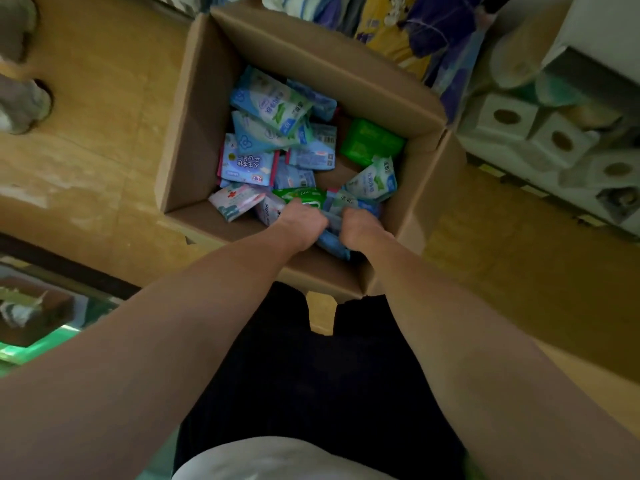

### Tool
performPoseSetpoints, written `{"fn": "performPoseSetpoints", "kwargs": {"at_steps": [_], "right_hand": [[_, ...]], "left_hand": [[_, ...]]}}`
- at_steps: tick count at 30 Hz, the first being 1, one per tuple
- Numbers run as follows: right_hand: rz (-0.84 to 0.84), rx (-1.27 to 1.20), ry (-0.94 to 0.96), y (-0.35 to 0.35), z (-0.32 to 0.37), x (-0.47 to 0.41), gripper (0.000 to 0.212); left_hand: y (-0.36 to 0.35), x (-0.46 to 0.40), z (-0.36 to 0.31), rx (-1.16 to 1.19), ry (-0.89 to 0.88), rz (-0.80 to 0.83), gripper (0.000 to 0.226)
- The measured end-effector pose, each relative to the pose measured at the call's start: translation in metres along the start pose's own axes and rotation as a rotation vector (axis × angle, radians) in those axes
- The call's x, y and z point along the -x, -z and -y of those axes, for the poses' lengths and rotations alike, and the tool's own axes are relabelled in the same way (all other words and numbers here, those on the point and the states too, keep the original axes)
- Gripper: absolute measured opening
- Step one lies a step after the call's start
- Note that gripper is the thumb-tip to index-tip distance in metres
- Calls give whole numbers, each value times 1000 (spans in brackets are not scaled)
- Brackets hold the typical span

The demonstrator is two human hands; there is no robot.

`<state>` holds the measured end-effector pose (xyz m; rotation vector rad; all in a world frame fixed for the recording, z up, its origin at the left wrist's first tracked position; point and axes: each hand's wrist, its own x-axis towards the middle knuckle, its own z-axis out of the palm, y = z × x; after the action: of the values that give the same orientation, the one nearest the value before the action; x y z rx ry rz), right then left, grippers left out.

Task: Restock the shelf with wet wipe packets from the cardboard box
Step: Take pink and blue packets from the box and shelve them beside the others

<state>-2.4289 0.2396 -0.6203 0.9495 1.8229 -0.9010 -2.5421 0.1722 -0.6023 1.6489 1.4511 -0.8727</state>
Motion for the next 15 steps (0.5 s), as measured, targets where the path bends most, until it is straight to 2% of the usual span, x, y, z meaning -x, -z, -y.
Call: {"fn": "performPoseSetpoints", "kwargs": {"at_steps": [5, 11, 15], "right_hand": [[-55, 16, 52, 39, 2, 28, 42], [-127, 25, 100, 87, 0, 69, 36], [-213, -44, 150, 116, -5, 105, 20]], "left_hand": [[24, 31, 1, 60, 125, -63, 35], [63, 76, 0, 216, 235, -158, 45], [94, 104, -2, 356, 289, -141, 36]]}}
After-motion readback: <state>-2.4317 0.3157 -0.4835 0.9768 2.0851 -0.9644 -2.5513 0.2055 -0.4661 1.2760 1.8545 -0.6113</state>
